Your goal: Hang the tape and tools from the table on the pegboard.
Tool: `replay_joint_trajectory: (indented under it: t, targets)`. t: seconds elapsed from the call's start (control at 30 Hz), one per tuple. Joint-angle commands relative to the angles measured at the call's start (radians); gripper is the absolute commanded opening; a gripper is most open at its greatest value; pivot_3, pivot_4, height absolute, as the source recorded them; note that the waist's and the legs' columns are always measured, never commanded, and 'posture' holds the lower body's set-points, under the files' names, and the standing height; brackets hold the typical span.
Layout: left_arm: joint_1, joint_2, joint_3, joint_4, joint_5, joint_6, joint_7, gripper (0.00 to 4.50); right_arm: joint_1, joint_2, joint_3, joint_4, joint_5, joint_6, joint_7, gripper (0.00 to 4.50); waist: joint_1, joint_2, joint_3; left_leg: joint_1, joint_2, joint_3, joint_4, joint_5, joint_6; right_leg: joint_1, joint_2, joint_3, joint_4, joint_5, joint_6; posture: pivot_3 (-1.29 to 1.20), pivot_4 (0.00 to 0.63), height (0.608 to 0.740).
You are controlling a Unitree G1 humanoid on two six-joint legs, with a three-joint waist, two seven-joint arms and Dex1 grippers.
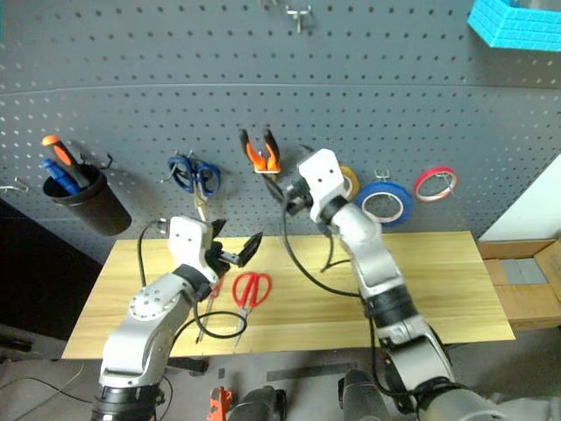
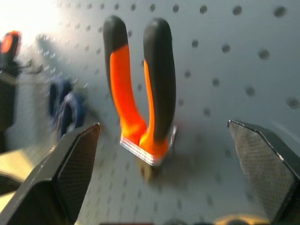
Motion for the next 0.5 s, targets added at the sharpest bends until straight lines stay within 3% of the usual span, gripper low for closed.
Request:
replay_joint_trajectory:
  t: [0.03,0.27,0.5]
  targets:
    - [0.052,-0.014,-0.030,-0.014,0.073,-0.020,0.058,4.50,0.070,-0.054,0.040,-0.155,0.049,0.051,0.112,4.49,-0.006,0.000,0.000,0.000,0.000,0.000,0.000,0.000,0.000,0.000,0.000,0.000,0.000,0.000,0.000,-0.13,0.149,0.740]
    - [0.172,-0.058,-0.037,0.056,0.157,0.007,0.159,4.50,0.175,-0.132,0.109,-0.206,0.119,0.067,0.303,4.49,-0.010,-0.001,-0.002,0.003,0.000,0.000,0.001,0.000,0.000,0.003,0.000,0.000,0.002,0.000,0.000,-0.11,0.146,0.740]
    - [0.288,-0.050,-0.012,0.109,0.075,0.043,0.059,4.50,0.249,-0.193,0.229,-0.139,0.067,-0.089,0.468,4.49,0.007,-0.004,-0.003,0.005,0.000,0.000,0.001,0.000,0.000,0.005,0.000,-0.001,0.002,0.000,0.000,-0.06,0.157,0.740]
